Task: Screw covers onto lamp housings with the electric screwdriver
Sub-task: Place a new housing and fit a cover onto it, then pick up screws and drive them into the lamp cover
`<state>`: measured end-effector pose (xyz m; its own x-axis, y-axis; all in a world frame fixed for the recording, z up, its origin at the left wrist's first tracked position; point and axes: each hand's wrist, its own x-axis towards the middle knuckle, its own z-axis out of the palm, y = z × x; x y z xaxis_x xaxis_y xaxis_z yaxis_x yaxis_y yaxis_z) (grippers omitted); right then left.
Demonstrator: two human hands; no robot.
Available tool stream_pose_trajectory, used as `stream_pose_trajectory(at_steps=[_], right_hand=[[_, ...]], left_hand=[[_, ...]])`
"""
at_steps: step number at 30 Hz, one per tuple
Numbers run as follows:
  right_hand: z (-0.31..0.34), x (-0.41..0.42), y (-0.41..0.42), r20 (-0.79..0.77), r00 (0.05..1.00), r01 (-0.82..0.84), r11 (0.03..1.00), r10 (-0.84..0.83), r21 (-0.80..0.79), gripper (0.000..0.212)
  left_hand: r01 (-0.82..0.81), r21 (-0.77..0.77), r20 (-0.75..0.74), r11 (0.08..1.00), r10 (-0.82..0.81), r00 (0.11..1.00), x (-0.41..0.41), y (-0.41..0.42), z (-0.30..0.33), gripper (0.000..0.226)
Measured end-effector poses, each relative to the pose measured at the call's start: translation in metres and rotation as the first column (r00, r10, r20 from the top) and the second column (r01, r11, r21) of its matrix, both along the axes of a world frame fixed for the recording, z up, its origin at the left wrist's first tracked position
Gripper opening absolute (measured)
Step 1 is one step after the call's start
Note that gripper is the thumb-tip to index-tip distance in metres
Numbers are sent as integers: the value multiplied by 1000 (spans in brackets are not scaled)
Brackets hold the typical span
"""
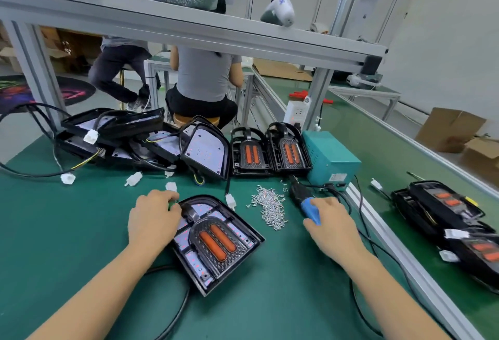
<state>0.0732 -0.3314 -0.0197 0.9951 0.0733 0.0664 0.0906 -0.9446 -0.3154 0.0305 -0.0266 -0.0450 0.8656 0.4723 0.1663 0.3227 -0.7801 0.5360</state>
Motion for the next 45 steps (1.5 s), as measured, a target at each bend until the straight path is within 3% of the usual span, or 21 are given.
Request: stream_pose_trajectory(at_steps=[2, 5, 7, 10, 13, 15, 27, 32, 34, 36, 38, 41, 45], right_hand=[[-7, -4, -14, -19, 998, 56, 996, -57, -72, 44], [-14, -2, -21, -32, 994, 103, 988, -107, -114, 49], [-16, 1, -21, -42, 989, 134, 985, -139, -107, 49], [-18, 4, -21, -87, 983, 153, 984, -161, -96, 43], [-22, 4, -20, -112, 981, 149, 983, -161, -109, 37], [-22, 6, -20, -102, 981, 153, 982, -164, -112, 38], [-21, 22, -20, -90, 977, 175, 972, -191, -158, 58], [-18, 29, -18, -167, 970, 156, 979, -177, -131, 39], [-16, 32, -25, -203, 963, 171, 984, -178, -50, 33], [-16, 32, -35, -238, 954, 214, 970, -183, 112, 29], [-15, 31, -42, -271, 949, 241, 922, -159, 304, 26], [-4, 28, -41, -329, 943, 261, 746, -59, 613, 19], [35, 19, -27, -274, 955, 214, 387, 108, 897, 7]], left_hand=[[9, 84, 131, 996, -20, 991, 4, -11, 11, 25], [187, 180, 270, 966, -232, 935, 16, -42, 32, 17], [364, 200, 197, 909, -402, 894, 31, -66, 42, 18], [528, 239, -93, 815, -523, 848, 60, -98, 44, 20], [552, 264, -311, 791, -472, 825, 81, -112, 35, 15], [532, 290, -370, 795, -419, 829, 88, -113, 30, 15], [501, 400, -330, 768, -389, 860, 97, -116, 13, 21], [546, 461, -328, 699, -438, 837, 92, -116, 12, 14], [539, 368, -262, 758, -471, 842, 90, -117, 18, 12], [509, 137, -111, 850, -498, 860, 87, -115, 30, 14], [474, -154, 25, 867, -477, 879, 84, -107, 43, 14], [423, -552, 170, 719, -399, 901, 73, -86, 55, 10], [403, -763, 272, 505, -315, 909, 53, -62, 58, 8]])
